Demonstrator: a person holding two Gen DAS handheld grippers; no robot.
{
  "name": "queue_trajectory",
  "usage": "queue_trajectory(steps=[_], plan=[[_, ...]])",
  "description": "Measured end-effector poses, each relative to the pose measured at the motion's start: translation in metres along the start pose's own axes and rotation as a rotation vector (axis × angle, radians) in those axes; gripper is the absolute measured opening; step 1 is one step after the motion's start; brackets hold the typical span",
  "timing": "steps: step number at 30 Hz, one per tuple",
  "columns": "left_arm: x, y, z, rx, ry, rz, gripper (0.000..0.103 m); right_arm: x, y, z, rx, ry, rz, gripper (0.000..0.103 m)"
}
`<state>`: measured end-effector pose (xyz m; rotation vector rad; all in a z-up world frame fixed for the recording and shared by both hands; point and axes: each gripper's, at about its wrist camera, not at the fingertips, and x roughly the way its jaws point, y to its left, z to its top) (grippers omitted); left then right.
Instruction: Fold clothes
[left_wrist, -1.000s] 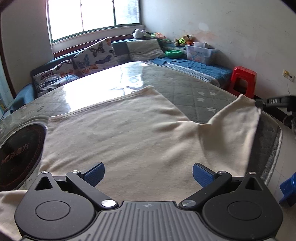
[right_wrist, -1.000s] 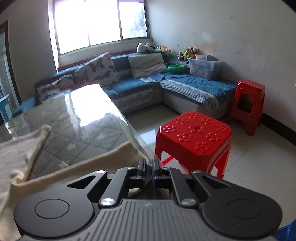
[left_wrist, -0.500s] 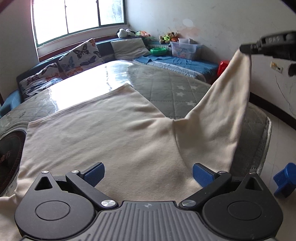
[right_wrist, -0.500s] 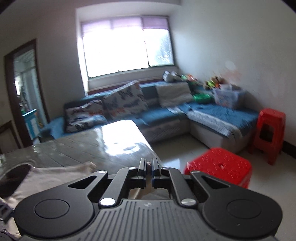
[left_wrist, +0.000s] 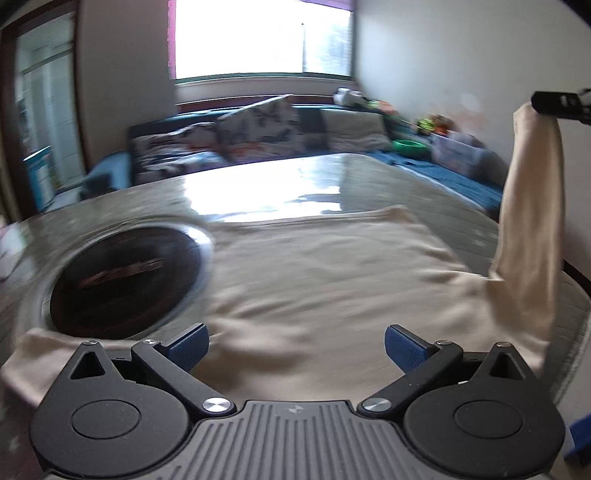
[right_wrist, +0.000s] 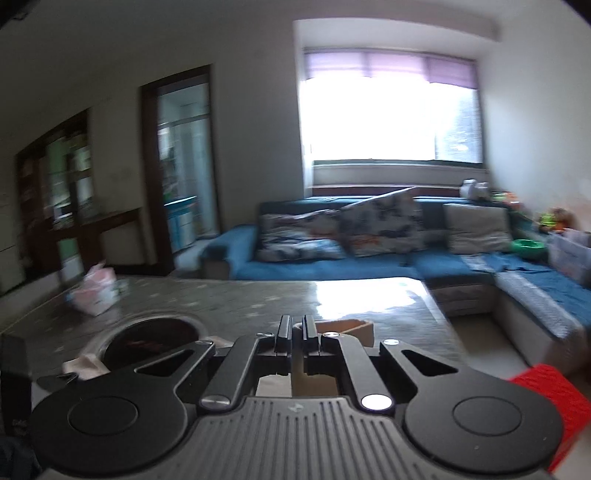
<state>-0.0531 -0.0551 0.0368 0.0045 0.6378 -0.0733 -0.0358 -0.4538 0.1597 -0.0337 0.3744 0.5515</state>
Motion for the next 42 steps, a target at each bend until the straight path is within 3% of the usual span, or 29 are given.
queue_trajectory(steps=[5,10,18,21,26,29,42], plan=[[-0.011,0.033,-0.015,-0.065,0.006,0.064,0.103,0.035,0.047,-0.006,-0.050,0.078,0.128,0.004],[-0.015,0.044,-0.027,-0.101,0.023,0.082,0.103,0.066,0.082,-0.025,-0.077,0.171,0.227,0.004],[-0.017,0.039,-0.026,-0.093,0.010,0.073,0.103,0.065,0.093,-0.041,-0.068,0.201,0.271,0.019],[-0.018,0.031,-0.023,-0.073,-0.013,0.057,0.103,0.056,0.077,-0.042,-0.085,0.204,0.209,0.034],[-0.017,0.011,-0.018,-0.011,-0.049,0.014,0.102,0.044,0.040,-0.062,-0.114,0.289,0.071,0.035],[-0.012,0.003,-0.017,0.016,-0.056,-0.003,0.096,0.038,0.022,-0.080,-0.110,0.347,0.025,0.035],[0.007,-0.022,-0.013,0.080,-0.046,-0.034,0.077,0.028,-0.003,-0.133,-0.047,0.434,0.034,0.021]])
